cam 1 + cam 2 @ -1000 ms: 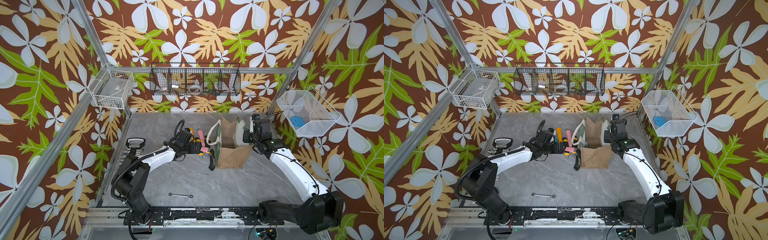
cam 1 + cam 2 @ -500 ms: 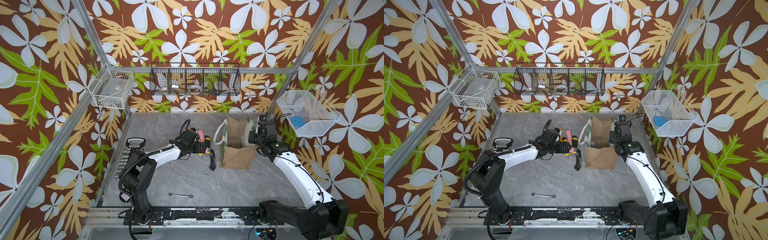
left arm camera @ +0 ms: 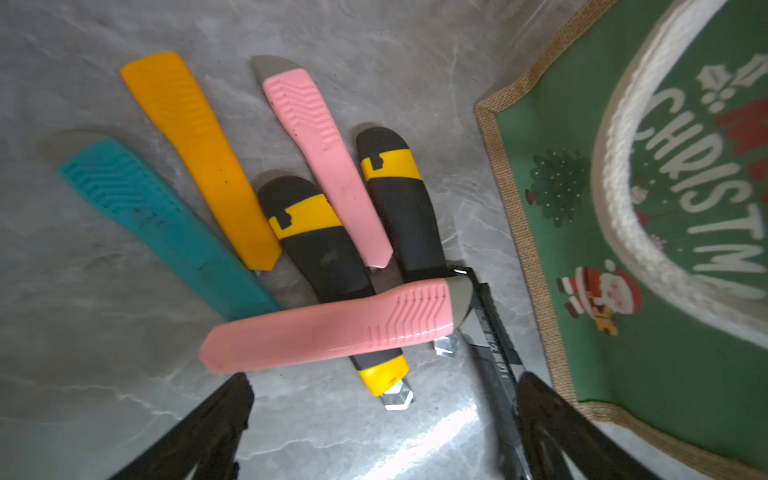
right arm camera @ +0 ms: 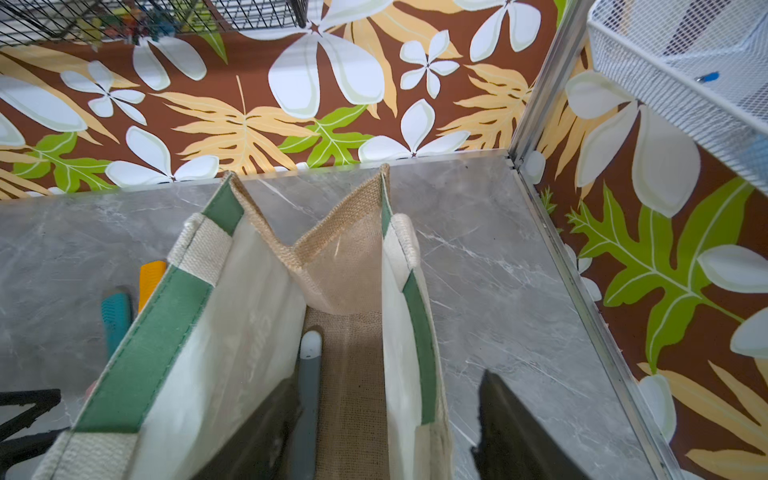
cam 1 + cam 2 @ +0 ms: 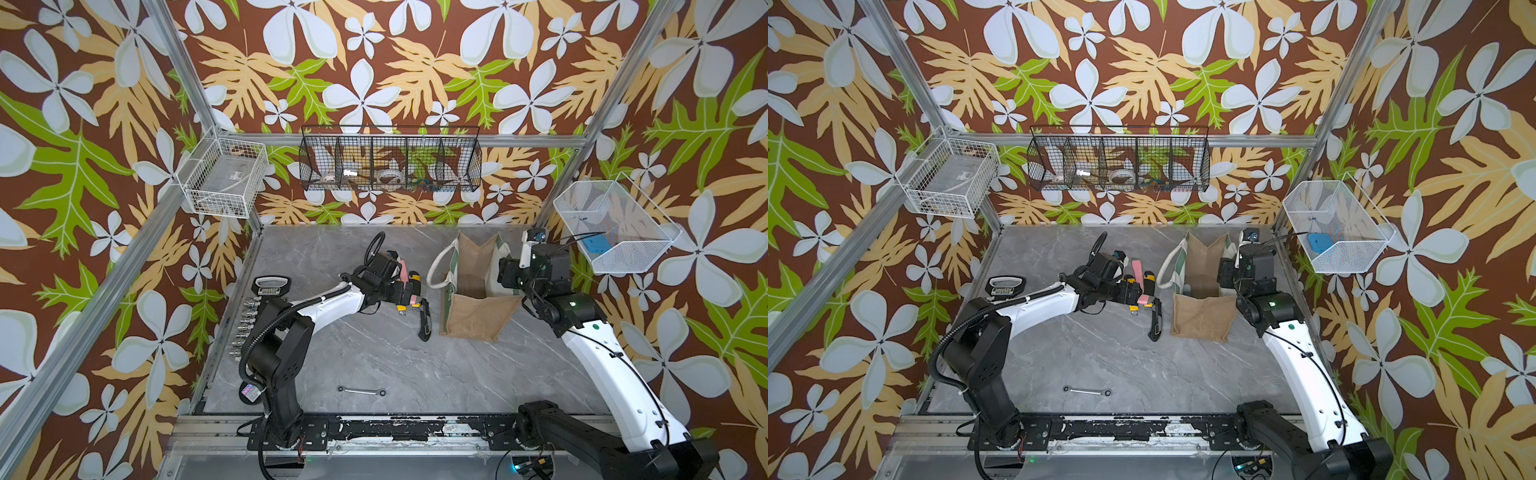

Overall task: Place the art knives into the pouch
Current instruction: Adjust the pouch at the center of the board, then pick up the utility knife at the center of the board.

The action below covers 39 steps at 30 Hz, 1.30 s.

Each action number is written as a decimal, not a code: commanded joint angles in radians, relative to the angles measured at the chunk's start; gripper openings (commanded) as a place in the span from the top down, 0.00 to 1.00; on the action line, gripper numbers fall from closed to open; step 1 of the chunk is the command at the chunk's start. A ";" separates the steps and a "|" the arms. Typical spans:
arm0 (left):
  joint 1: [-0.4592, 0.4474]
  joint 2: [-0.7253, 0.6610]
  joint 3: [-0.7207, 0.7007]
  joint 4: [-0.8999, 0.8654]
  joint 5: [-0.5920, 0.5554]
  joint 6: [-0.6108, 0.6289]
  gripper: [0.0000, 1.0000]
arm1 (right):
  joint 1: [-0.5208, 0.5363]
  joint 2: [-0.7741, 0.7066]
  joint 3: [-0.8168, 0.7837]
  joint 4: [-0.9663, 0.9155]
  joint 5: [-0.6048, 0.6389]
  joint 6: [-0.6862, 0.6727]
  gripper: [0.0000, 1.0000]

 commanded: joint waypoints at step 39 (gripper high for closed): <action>-0.020 0.210 0.156 -0.048 0.045 0.317 0.12 | 0.001 -0.229 -0.059 -0.067 -0.065 0.036 0.13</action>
